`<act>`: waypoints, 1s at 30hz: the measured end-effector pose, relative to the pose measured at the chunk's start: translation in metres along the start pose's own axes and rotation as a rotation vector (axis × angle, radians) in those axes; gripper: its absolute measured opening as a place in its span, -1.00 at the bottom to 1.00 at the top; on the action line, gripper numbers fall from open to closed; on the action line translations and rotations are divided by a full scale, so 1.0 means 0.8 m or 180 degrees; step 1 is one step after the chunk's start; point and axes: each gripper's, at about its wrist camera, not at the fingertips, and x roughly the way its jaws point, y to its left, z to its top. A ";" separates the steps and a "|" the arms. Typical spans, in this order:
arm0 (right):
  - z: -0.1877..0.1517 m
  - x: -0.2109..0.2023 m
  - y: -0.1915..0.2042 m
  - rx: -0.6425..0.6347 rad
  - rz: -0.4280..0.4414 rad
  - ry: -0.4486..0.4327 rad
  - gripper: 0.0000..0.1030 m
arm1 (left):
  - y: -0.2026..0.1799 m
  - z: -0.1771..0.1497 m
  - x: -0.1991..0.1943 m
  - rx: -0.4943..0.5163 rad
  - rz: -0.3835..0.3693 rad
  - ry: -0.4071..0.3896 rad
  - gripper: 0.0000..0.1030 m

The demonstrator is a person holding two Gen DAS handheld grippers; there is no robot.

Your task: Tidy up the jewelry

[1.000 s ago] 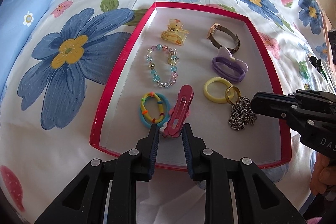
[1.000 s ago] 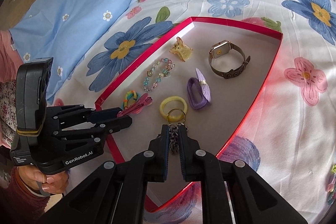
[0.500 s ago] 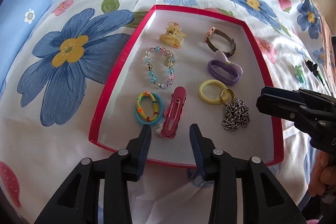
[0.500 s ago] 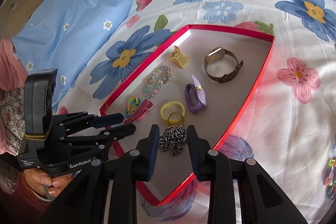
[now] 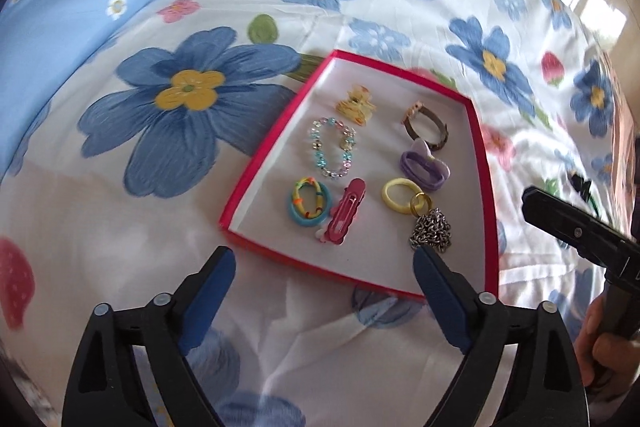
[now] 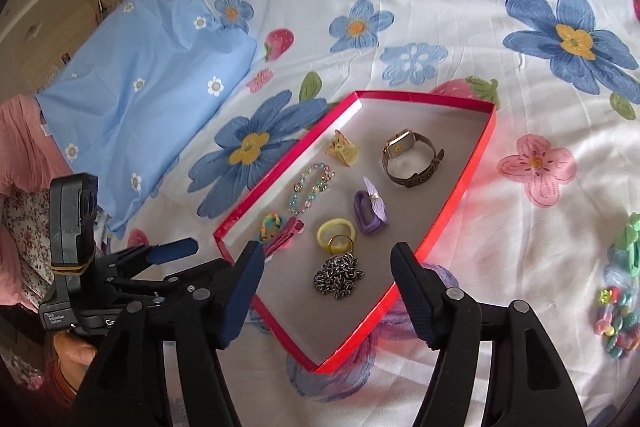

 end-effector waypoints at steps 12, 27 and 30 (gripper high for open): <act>-0.031 -0.042 -0.002 0.0133 0.0092 -0.0334 0.45 | 0.009 -0.045 -0.048 -0.0415 0.0098 -0.0167 0.78; -0.084 -0.055 0.014 -0.0019 0.0041 -0.0266 0.48 | 0.001 -0.087 -0.072 -0.0241 0.0301 -0.0192 0.82; -0.090 -0.060 0.017 -0.0078 -0.0003 -0.0261 0.48 | -0.002 -0.094 -0.079 -0.0162 0.0360 -0.0234 0.86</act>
